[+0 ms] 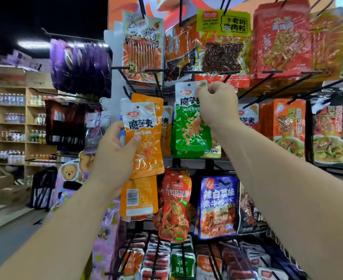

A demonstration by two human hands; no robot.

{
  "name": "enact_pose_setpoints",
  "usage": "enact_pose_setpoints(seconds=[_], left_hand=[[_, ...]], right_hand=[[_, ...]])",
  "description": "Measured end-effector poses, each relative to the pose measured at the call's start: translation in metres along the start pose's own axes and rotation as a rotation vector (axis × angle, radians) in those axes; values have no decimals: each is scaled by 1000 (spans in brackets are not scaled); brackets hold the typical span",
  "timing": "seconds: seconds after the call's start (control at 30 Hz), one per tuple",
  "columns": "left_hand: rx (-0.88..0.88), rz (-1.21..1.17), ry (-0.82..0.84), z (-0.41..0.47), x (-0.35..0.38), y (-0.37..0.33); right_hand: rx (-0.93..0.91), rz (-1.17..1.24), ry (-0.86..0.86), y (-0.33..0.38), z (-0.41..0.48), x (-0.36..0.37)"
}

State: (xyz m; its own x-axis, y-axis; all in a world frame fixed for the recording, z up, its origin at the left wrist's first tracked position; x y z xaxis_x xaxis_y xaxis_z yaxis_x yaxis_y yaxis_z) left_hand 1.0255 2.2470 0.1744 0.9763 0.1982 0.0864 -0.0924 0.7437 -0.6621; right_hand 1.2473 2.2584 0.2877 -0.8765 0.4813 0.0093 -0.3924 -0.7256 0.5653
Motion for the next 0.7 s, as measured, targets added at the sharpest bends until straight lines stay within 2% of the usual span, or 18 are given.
enact_pose_setpoints(seconds=[0.7], left_hand=[[10, -36, 46, -1, 1, 2]], right_hand=[[-37, -73, -40, -3, 1, 0]])
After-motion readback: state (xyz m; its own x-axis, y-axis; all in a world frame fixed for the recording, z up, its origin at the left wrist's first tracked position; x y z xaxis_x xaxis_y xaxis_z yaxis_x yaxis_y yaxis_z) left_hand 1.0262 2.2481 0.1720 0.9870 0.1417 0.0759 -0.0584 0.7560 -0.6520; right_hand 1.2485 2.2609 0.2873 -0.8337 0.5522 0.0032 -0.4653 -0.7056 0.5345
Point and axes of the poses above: each hand's wrist, its own z-axis towards the middle knuckle, its own x-axis out of the palm, y = z × x, the point moved 4 cm from there along z, towards the middle knuckle, and after that the axes turned 3 degrees about z, right-handed, at the moved point
